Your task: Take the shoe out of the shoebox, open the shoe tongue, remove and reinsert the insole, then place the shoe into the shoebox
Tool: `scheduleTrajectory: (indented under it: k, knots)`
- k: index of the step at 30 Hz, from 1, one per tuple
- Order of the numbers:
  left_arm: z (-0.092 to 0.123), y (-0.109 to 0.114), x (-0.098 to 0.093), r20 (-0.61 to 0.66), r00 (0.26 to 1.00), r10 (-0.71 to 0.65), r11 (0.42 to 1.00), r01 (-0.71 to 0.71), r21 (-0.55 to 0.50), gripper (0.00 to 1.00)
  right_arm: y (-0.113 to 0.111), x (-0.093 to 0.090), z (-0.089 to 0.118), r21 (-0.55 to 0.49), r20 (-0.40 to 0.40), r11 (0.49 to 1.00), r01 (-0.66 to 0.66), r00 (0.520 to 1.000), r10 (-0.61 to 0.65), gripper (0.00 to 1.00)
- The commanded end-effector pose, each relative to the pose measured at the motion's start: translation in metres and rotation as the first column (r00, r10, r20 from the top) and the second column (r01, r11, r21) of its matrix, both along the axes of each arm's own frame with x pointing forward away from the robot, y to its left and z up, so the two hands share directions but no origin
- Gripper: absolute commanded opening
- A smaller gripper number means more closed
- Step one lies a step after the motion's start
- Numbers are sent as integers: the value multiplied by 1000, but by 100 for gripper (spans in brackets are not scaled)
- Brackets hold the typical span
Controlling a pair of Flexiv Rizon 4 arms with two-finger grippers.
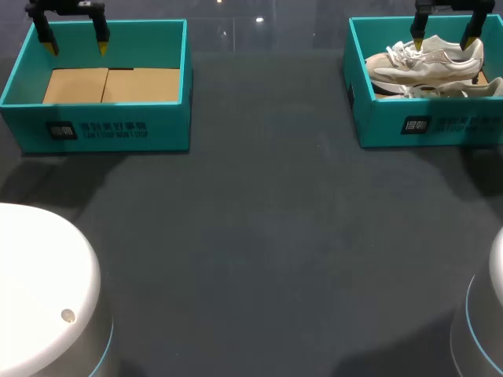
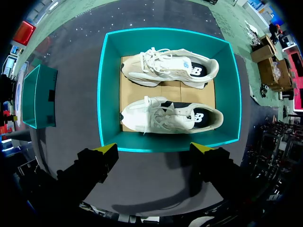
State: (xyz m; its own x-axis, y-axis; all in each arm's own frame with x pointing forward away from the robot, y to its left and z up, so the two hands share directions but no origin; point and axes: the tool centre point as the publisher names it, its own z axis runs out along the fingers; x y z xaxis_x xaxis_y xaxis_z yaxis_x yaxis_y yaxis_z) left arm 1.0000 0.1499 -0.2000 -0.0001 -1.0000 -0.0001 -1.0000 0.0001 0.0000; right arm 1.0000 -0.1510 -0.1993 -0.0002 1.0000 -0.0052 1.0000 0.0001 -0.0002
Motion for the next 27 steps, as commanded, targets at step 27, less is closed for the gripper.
scheduleTrajectory:
  k: [27]
  knots:
    - [0,0,0,0,1000,0,1000,0,0,100,-134,14,-53,-78,93,997,-5,996,13,100]
